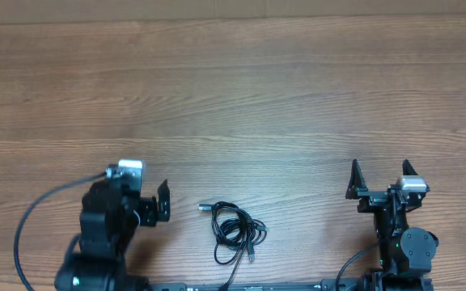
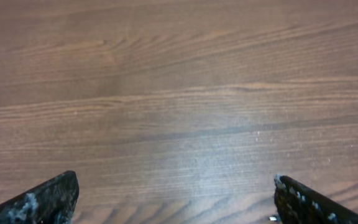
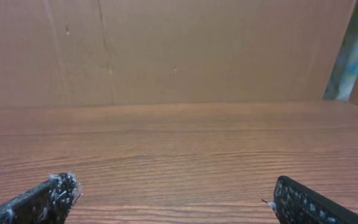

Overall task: Untangle cables
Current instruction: 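Move the left gripper forward and down over the black cable bundle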

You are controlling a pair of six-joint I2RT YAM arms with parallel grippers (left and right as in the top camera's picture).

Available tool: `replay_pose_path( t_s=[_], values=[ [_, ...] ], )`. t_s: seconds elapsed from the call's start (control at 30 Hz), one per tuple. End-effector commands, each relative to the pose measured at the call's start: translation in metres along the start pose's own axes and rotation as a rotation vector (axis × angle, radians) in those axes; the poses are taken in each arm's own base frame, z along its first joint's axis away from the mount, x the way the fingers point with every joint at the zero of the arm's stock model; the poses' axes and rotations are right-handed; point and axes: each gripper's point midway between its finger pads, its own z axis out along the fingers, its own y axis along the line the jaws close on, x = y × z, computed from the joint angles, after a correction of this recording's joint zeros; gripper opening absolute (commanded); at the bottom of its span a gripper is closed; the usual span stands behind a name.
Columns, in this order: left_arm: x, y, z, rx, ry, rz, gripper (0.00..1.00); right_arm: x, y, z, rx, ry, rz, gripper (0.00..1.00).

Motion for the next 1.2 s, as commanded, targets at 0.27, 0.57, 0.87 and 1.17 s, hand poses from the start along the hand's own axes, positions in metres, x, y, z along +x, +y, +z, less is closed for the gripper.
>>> replay_pose_path(
  t_s=[0.27,0.57,0.87,1.17],
  values=[
    [-0.050,-0.026,0.006,0.157,0.207,0.102,1.00,0.001,0.001,0.000,-0.003,-0.005,-0.002,1.00],
    [-0.023,-0.083,0.006,0.485,0.488,0.192,1.00,0.001,0.001,0.000,-0.003,-0.005,-0.002,1.00],
    [0.005,-0.114,0.032,0.534,0.658,0.191,1.00,0.001,0.001,0.000,-0.003,-0.005,-0.002,1.00],
    [0.059,-0.105,0.044,0.345,0.910,0.064,1.00,0.001,0.001,0.000,-0.003,-0.005,-0.002,1.00]
  ],
)
